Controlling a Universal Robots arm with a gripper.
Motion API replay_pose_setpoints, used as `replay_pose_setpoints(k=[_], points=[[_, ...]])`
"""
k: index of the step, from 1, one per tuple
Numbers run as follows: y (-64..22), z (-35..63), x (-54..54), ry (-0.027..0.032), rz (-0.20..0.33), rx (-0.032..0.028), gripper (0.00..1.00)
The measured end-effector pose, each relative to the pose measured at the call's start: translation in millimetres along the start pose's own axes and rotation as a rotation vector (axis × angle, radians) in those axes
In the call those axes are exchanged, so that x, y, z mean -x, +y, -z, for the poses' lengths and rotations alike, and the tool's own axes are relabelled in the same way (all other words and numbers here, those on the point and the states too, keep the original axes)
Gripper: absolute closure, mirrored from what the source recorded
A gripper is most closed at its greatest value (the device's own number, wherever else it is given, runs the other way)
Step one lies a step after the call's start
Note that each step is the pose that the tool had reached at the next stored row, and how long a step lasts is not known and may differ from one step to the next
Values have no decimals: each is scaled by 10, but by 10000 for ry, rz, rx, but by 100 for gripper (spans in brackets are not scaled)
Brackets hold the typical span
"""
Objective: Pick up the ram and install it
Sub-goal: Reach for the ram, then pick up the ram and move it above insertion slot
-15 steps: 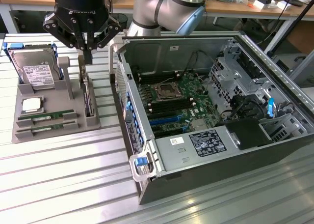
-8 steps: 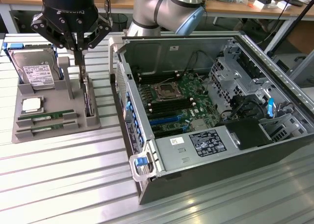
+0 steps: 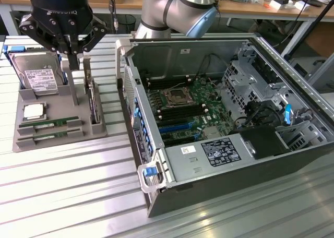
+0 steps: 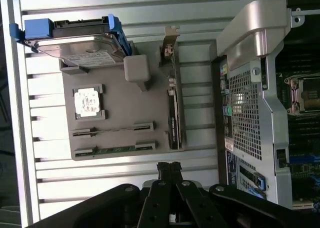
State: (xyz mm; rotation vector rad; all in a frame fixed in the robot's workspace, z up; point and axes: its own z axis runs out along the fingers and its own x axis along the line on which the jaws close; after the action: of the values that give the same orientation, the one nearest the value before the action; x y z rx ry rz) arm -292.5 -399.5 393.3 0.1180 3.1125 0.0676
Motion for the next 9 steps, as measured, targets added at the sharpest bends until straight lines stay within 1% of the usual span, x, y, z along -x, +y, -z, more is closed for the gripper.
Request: replay_pose_setpoints(k=[3,9], points=[[-2,1,-31,0,1,0,89],[-2,1,-33,0,0,0,89]])
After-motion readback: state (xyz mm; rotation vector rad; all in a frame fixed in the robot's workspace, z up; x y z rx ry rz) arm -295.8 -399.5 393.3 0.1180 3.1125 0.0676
